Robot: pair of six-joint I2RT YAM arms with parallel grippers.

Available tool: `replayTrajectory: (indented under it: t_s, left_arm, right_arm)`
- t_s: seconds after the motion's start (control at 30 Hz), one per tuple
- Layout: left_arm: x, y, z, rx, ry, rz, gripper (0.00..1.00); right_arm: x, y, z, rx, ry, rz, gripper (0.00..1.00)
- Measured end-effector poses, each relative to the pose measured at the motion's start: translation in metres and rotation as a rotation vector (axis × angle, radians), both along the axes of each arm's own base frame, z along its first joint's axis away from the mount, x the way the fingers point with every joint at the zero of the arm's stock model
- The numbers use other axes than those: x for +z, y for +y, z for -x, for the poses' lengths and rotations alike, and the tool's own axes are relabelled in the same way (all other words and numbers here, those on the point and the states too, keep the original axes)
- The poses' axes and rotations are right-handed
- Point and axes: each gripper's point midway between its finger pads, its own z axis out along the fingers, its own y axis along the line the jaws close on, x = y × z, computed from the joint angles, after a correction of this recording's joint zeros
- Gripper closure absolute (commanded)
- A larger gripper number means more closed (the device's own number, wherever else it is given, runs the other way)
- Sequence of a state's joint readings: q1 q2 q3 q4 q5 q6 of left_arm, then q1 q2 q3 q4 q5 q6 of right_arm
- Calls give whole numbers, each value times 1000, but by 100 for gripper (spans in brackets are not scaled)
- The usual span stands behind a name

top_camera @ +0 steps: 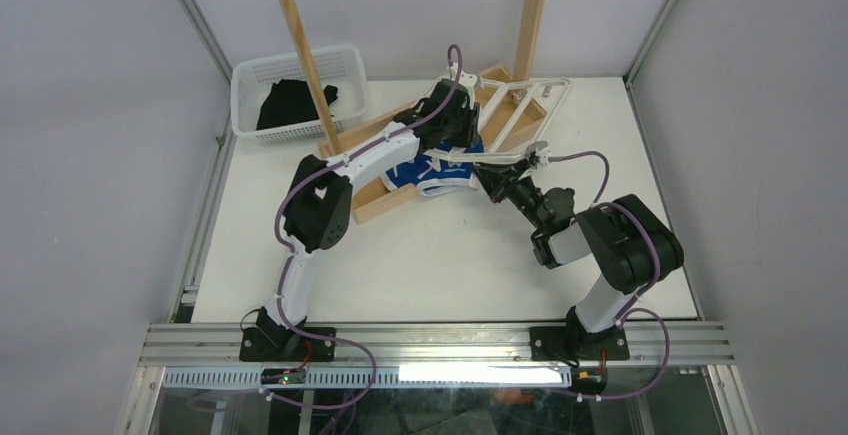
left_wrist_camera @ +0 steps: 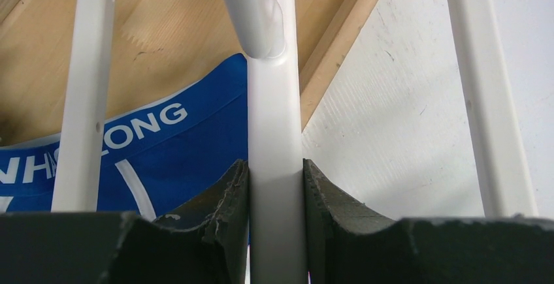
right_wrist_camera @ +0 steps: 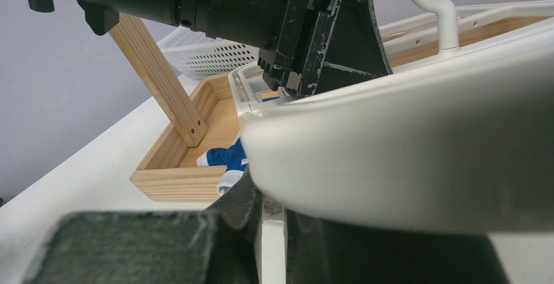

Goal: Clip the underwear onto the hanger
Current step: Clamp the underwear onto the hanger.

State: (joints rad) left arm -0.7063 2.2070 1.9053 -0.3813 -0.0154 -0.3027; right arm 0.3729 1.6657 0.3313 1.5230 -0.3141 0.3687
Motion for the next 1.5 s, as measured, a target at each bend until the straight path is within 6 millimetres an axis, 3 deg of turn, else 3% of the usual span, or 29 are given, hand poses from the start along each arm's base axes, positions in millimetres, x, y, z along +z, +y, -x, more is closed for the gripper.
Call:
replayTrajectory:
  t_s: [0.27,0.43,0.6,0.7,0.77,0.83,1.03,1.17,1.27,1.4,1.5]
  left_arm:
    - [16,2,0,-22,-47,22,45]
    - [66,16,13,-23,-130,79,31]
    - [122,48,42,12,-242,147,30]
    - [138,73,63,44,-291,181,31]
    - [134,86,75,59,-299,190,32]
    - [118,98,89,75,-278,187,33]
    - [31,121,140,90,-131,130,33]
    - [-6,120,164,97,-66,101,32]
    - [-13,121,165,151,-54,125,31]
    - [-12,125,150,270,-78,200,30]
    - [-25,123,136,330,-88,199,30]
  right_arm:
    - [-9,-2,-4,0,41,-11,100]
    - [-13,-4,-5,-8,56,-11,100]
    - [-14,-4,-5,-8,59,-11,100]
    - [-16,-4,-5,-7,67,-11,100]
    - [-17,-4,-5,-6,71,-13,100]
    - [-17,-4,-5,-6,71,-14,100]
    - [-19,-4,-4,-8,77,-12,100]
    - [-19,-5,-4,-8,79,-14,100]
    - [-19,-5,-4,-8,80,-14,100]
    - [-19,-5,-4,-8,80,-15,100]
    - [-19,-4,-4,-6,80,-16,100]
